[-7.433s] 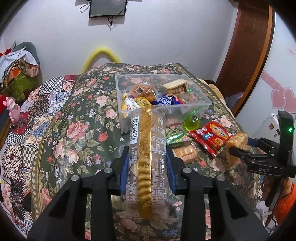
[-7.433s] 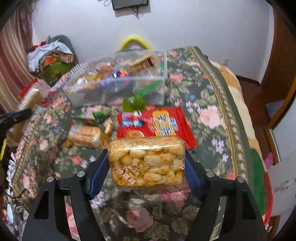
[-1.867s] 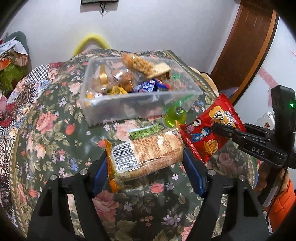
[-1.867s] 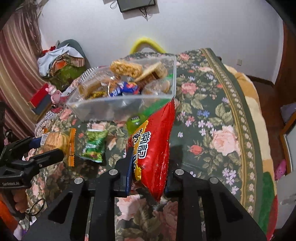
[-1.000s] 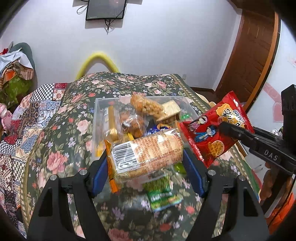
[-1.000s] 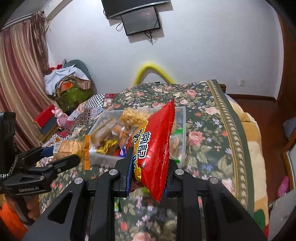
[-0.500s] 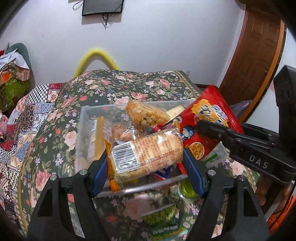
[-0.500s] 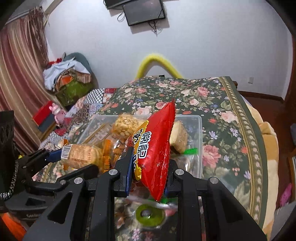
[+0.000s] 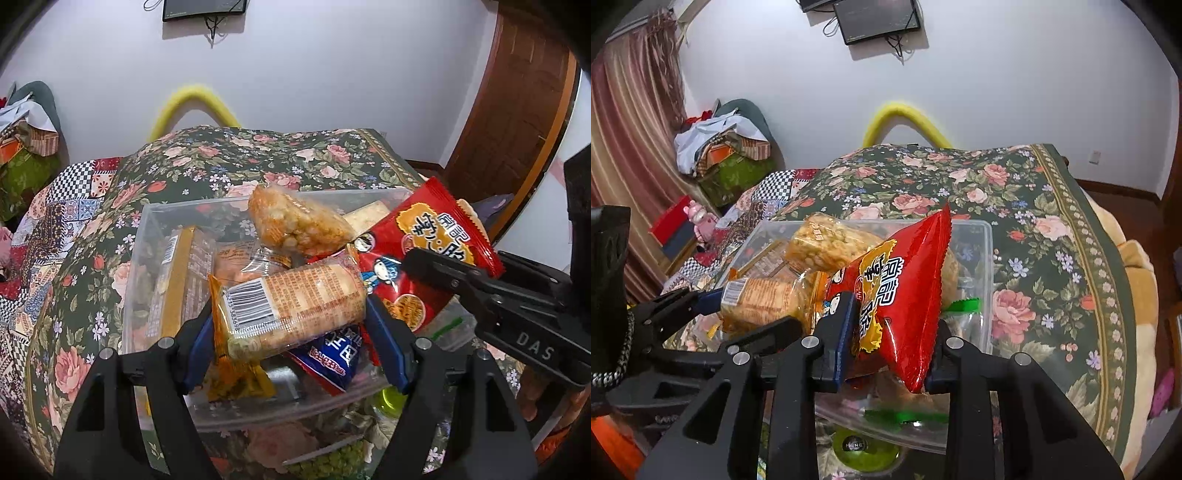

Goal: Organize snacks
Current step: 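Carry both held snacks into the clear box and open both tools, then grasp the green pea snack bag with the left tool while the right tool grasps the green-capped bottle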

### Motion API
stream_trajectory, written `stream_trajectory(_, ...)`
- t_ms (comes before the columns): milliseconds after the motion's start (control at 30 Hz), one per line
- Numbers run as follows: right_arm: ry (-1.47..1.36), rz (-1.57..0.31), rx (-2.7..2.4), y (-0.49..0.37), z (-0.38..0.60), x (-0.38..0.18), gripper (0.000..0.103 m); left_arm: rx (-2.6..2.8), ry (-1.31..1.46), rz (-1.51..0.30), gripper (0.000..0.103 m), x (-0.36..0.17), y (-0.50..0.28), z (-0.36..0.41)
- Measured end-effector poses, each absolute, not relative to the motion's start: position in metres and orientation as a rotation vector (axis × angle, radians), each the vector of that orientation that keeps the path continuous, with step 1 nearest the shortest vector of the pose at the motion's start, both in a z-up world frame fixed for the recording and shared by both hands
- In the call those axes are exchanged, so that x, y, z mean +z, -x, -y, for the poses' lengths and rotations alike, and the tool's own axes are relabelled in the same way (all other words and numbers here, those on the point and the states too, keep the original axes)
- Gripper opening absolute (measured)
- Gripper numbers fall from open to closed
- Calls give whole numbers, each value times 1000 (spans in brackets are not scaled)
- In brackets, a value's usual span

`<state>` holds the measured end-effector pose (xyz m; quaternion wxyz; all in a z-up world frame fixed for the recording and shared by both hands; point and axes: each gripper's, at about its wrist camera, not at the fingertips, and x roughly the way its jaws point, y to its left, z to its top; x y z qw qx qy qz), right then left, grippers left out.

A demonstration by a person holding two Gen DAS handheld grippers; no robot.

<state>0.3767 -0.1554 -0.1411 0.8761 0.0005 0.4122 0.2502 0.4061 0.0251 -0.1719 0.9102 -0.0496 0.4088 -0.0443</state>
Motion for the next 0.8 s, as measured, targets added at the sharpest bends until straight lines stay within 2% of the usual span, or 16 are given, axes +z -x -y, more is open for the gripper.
stream_trajectory(167, 55, -852, 482, -372, 154, -145, 36, -86, 87, -845, 77, -175, -408, -22)
stream_trajectory(367, 53, -879, 445, -370, 163, -146, 53, -139, 110, -874, 83, -172, -404, -21)
stream_trajectory(533, 79, -886, 453, -362, 165, -141, 55, -139, 88, -875, 85, -167, -395, -17)
stream_trajectory(600, 105, -867, 421, -358, 166, -139, 64, -140, 92, -874, 85, -164, -390, -17)
stream_trajectory(633, 120, -844, 398, -355, 168, -136, 72, -139, 95, -870, 85, -162, -387, -18)
stream_trajectory(700, 135, -803, 368, -347, 172, -131, 82, -133, 97, -857, 85, -157, -381, -19)
stream_trajectory(800, 117, -795, 365, -338, 180, -128, 85, -127, 101, -841, 85, -149, -372, -21)
